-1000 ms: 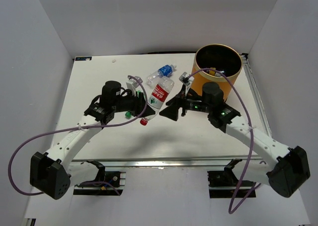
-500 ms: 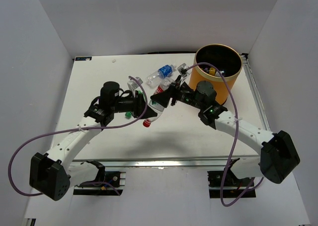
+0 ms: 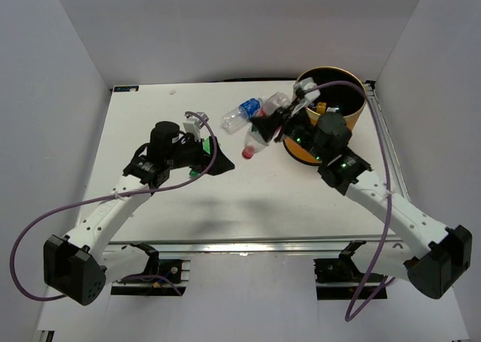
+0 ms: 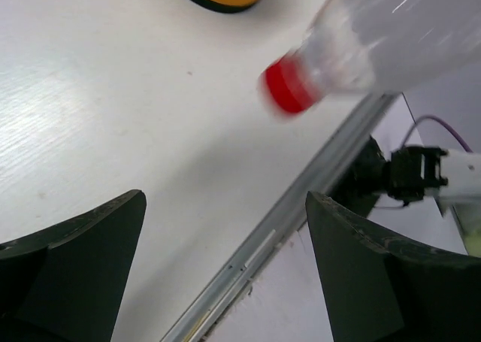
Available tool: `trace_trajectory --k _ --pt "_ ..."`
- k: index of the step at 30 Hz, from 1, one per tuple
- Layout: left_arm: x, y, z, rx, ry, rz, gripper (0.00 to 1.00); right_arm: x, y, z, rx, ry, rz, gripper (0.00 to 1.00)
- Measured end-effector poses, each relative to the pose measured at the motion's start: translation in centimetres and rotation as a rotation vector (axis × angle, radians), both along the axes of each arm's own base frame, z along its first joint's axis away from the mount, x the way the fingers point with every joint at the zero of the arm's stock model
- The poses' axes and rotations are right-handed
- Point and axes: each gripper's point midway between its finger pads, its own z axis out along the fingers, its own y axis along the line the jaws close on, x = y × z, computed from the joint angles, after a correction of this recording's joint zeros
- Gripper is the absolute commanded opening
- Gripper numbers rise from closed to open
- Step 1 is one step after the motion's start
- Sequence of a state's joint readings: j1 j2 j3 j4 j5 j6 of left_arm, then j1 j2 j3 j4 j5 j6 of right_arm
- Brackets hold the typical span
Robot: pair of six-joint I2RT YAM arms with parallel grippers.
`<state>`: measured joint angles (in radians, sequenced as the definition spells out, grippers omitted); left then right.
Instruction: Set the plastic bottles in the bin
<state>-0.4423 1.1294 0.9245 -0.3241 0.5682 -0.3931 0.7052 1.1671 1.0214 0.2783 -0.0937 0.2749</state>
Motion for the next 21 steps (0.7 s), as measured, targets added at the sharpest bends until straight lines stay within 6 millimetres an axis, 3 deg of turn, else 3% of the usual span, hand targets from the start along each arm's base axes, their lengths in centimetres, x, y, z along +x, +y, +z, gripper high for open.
trace_trajectory --k 3,6,8,11,13,15,16,17,21 --pt "1.3 1.2 0.0 0.029 0.003 0.079 0.98 2.9 -4.2 3.4 -0.039 -0.064 -0.177 0.29" --pt "3.4 3.2 -0.7 0.074 0.026 0.194 0.98 7.2 -9.8 7.9 -0.059 -0.112 -0.381 0.27" --pt "5.0 4.4 -2.0 0.125 0.056 0.272 0.98 10.0 -14.0 10.8 -0.065 -0.149 -0.522 0.27" --pt "6.5 6.1 -4.7 0.208 0.109 0.363 0.98 12.6 -19.4 12.8 -0.097 -0.171 -0.707 0.29" --pt "7.2 7.0 -6.7 0.257 0.154 0.404 0.98 13.8 -21.7 13.0 -0.126 -0.170 -0.795 0.35" --pt "7.7 7.7 -8.6 0.302 0.200 0.431 0.98 15.1 -23.7 12.4 -0.165 -0.155 -0.869 0.48" --pt "8.0 7.9 -9.4 0.322 0.220 0.439 0.98 15.6 -24.4 11.8 -0.181 -0.143 -0.892 0.61" --pt "8.3 8.1 -10.1 0.342 0.239 0.443 0.98 16.3 -25.2 10.8 -0.201 -0.119 -0.913 0.88" --pt "10.4 8.3 -11.5 0.396 0.249 0.442 0.98 17.7 -26.7 6.5 -0.273 -0.037 -0.944 0.89"
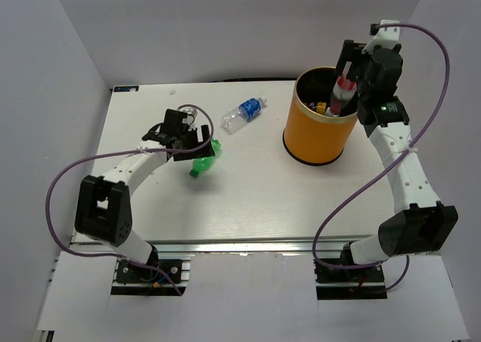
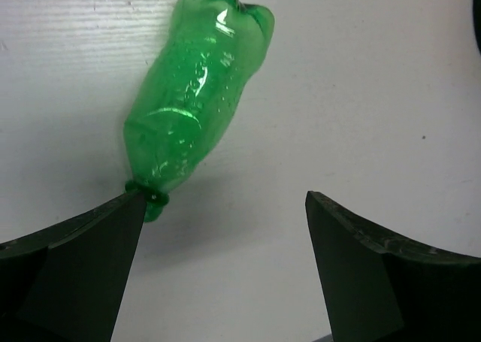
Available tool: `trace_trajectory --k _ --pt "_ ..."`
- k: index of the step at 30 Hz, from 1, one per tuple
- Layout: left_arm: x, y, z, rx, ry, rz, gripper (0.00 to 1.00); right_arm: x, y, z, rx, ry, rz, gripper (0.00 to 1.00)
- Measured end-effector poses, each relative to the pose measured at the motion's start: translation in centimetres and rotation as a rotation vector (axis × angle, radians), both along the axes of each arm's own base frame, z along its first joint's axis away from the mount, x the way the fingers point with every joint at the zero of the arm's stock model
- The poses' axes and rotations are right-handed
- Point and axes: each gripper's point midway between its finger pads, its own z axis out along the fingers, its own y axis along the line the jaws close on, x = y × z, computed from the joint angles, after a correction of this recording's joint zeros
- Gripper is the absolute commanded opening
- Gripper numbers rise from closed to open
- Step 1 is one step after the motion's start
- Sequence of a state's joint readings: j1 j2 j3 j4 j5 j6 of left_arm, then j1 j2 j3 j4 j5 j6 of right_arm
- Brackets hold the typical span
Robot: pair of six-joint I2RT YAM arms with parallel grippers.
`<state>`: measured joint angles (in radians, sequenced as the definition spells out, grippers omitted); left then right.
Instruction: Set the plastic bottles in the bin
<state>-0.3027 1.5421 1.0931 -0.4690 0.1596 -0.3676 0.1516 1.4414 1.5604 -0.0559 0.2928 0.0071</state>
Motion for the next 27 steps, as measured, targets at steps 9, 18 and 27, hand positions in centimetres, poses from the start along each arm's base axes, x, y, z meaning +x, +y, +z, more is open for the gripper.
trace_trajectory --k 9,18,27 --pt "4.0 -0.8 -4.2 0.090 0.019 -0.118 0.98 -0.9 1.0 -2.2 0.000 0.051 0.062 0.89" --pt "4.3 -0.6 -6.1 0.128 0.041 -0.149 0.47 -7.0 4.8 1.6 0.071 -0.058 0.319 0.89" --pt "2.9 -2.1 -2.0 0.035 -0.042 -0.203 0.26 -14.2 13.5 -5.7 0.263 0.076 0.744 0.89"
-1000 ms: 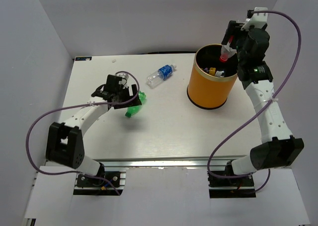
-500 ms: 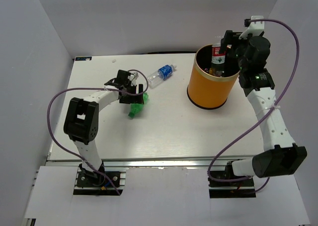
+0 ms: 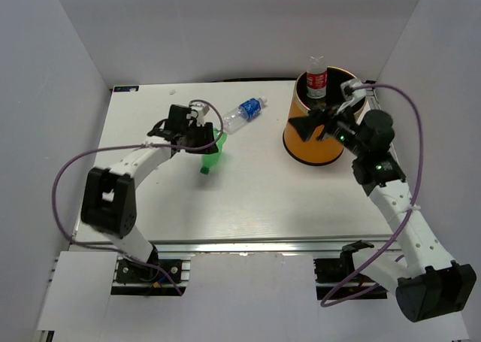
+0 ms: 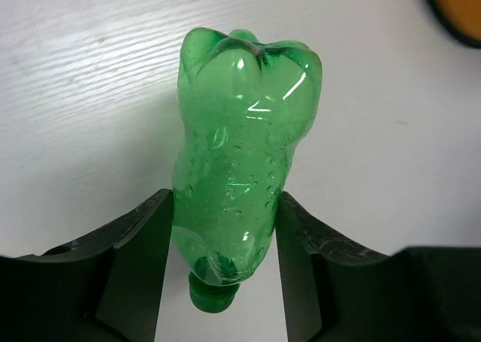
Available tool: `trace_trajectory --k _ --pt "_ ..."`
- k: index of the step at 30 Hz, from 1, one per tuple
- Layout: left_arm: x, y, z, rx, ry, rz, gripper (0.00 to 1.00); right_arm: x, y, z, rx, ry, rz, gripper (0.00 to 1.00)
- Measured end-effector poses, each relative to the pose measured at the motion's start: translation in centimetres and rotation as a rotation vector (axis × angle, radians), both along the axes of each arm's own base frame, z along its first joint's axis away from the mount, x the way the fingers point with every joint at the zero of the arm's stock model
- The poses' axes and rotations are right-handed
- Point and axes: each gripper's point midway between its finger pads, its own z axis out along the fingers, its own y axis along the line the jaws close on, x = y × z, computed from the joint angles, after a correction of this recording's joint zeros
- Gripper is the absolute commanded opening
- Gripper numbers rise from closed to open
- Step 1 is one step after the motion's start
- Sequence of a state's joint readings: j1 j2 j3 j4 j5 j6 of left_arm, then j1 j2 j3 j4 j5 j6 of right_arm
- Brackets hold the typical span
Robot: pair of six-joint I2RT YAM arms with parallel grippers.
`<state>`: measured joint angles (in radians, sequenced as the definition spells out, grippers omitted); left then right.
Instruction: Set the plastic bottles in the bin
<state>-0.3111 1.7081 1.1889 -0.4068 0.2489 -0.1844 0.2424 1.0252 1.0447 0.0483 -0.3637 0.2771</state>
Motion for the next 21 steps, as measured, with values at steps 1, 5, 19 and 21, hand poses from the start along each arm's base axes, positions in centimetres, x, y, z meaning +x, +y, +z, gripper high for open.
trace_trajectory --k 1,5,19,21 --pt "-0.4 -0.6 1.7 -0.040 -0.045 -0.017 0.26 -0.8 1.0 -1.3 0.019 0.022 0.045 0.89" --pt "-2.6 -3.0 10.0 -0.238 -0.253 -0.112 0.24 -3.4 5.4 -5.5 0.059 0.142 0.217 0.89" --pt "-9.3 -10.1 14.7 -0.485 -0.249 -0.440 0.17 -3.7 14.1 -7.9 0.134 0.206 0.398 0.90" --pt "-9.1 -9.9 14.7 -0.483 -0.249 -0.427 0.17 -3.3 14.7 -7.7 0.146 0.205 0.398 0.88"
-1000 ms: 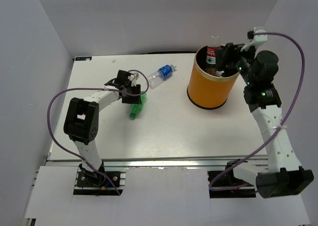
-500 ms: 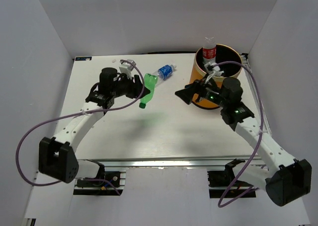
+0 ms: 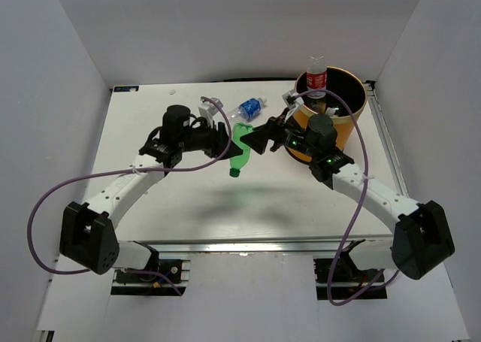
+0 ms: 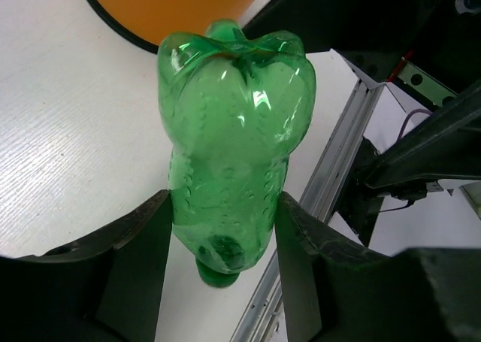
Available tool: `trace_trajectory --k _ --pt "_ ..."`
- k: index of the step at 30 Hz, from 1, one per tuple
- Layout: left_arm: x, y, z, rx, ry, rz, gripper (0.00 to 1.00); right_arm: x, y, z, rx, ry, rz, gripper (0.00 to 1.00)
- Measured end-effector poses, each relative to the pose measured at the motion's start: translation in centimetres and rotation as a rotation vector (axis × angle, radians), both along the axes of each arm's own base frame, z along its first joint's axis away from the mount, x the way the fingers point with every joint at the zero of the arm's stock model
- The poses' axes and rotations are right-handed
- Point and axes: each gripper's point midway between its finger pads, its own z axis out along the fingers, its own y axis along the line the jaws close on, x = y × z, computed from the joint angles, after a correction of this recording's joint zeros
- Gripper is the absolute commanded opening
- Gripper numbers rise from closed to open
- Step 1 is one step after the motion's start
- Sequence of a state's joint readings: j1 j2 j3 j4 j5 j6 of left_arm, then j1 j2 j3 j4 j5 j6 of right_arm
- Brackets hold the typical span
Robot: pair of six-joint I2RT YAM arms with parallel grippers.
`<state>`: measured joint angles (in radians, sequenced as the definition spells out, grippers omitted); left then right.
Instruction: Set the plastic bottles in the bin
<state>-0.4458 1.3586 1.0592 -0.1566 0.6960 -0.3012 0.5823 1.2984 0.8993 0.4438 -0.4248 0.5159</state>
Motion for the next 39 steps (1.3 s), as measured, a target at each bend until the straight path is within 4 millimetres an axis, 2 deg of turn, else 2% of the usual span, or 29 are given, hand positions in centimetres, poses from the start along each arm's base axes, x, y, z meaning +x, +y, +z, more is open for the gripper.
trace_trajectory --k 2,3,9,12,13,15,17,19,21,22,23,24,25,27,31,34,36,39 --pt "0.0 0.2 0.3 -0.005 -0.002 0.006 0.17 0.4 0.6 0.5 0.011 -0.013 0.003 0.80" --pt "-0.2 0.2 0.5 -0.009 -0.005 0.004 0.17 0.6 0.9 0.8 0.017 -0.021 0.003 0.80" --pt "-2.5 -1.1 2.7 -0.069 -0.042 -0.101 0.17 0.7 2.8 0.6 -0.005 0.001 0.027 0.89" --pt "-2.8 -1.2 2.8 -0.073 -0.042 -0.112 0.17 0.8 2.9 0.2 -0.035 0.006 0.009 0.87" --pt "-2.8 -1.2 2.8 -0.073 -0.042 -0.113 0.17 0.9 2.8 0.2 -0.039 0.004 0.000 0.84" --pt "-2.8 -1.2 2.8 -0.074 -0.038 -0.113 0.17 0.9 2.6 0.2 -0.045 0.000 -0.010 0.63" --pt "-2.8 -1.2 2.9 -0.075 -0.033 -0.106 0.21 0.7 2.5 0.5 -0.047 -0.014 -0.009 0.43" --pt "-2.8 -1.2 3.0 -0.079 -0.035 -0.106 0.32 0.6 2.3 0.7 -0.047 -0.014 -0.014 0.37" --pt "-2.8 -1.2 3.1 -0.082 -0.038 -0.111 0.37 0.4 2.2 1.0 -0.047 -0.020 -0.014 0.23" --pt "-2.8 -1.3 3.2 -0.084 -0.043 -0.114 0.42 0.3 2.1 1.2 -0.048 -0.022 -0.020 0.20" --pt "-2.9 -1.4 3.3 -0.087 -0.049 -0.118 0.56 0.3 1.9 1.4 -0.049 -0.026 -0.029 0.18" --pt "-2.9 -1.5 3.5 -0.091 -0.057 -0.121 0.87 0.3 1.6 1.6 -0.051 -0.029 -0.039 0.17" --pt "-2.8 -1.6 3.7 -0.093 -0.071 -0.125 0.98 0.2 1.4 1.8 -0.053 -0.034 -0.047 0.17" --pt "-2.7 -1.5 3.7 -0.086 -0.064 -0.111 0.98 0.6 0.5 2.3 -0.066 -0.060 -0.093 0.11" --pt "-1.6 -0.7 3.6 -0.035 -0.057 -0.038 0.98 2.1 -2.3 3.9 -0.113 -0.113 -0.218 0.10" --pt "-0.3 -0.3 5.1 -0.006 -0.093 0.024 0.98 4.2 -5.3 6.3 -0.134 -0.157 -0.318 0.10" --pt "1.0 -0.1 6.6 0.005 -0.128 0.069 0.98 5.8 -8.1 8.1 -0.140 -0.186 -0.396 0.10" --pt "3.4 -0.2 8.4 0.024 -0.172 0.127 0.98 8.6 -13.7 11.5 -0.159 -0.234 -0.554 0.10"
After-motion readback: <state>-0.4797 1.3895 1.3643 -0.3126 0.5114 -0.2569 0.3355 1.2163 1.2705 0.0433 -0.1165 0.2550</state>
